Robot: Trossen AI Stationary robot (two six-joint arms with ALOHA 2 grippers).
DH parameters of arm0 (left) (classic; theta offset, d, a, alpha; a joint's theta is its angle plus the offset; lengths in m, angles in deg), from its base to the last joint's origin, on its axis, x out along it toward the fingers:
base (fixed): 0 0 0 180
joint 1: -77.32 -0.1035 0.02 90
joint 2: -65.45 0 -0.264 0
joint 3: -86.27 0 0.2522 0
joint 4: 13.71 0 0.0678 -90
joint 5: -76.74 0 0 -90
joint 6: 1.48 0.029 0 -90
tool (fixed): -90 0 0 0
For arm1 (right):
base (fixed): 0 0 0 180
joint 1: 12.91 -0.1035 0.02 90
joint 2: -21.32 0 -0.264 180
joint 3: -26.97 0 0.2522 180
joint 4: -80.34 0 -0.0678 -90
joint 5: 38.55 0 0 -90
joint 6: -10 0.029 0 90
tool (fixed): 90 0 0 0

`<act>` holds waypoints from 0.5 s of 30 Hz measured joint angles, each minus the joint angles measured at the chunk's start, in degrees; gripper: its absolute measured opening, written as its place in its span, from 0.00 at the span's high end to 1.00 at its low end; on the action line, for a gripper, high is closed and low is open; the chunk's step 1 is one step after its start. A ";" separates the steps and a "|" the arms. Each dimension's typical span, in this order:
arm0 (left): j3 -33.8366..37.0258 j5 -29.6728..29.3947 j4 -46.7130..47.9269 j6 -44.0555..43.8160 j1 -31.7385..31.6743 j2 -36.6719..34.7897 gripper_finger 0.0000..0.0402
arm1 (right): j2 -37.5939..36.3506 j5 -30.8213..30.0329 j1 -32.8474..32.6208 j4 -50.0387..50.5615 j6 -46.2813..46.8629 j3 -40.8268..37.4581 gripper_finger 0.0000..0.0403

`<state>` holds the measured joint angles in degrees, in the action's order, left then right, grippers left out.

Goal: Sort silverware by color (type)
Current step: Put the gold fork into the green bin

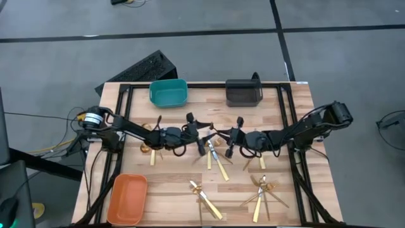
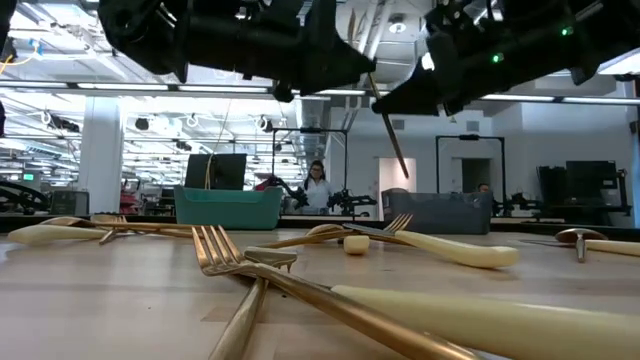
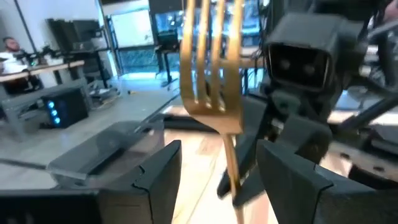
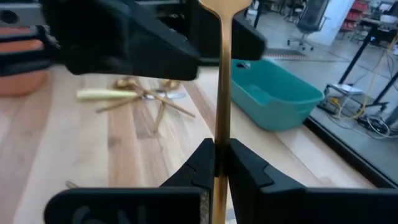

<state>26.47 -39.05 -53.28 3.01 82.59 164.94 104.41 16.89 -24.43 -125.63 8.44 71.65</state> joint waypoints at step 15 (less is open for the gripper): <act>0.08 -0.03 2.39 -2.36 -0.02 -0.48 0.51 | 0.63 -0.35 -0.36 -3.10 -1.69 0.09 0.87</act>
<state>26.55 -39.09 -50.89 0.65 82.57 164.46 105.04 16.54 -24.79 -128.73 6.76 71.74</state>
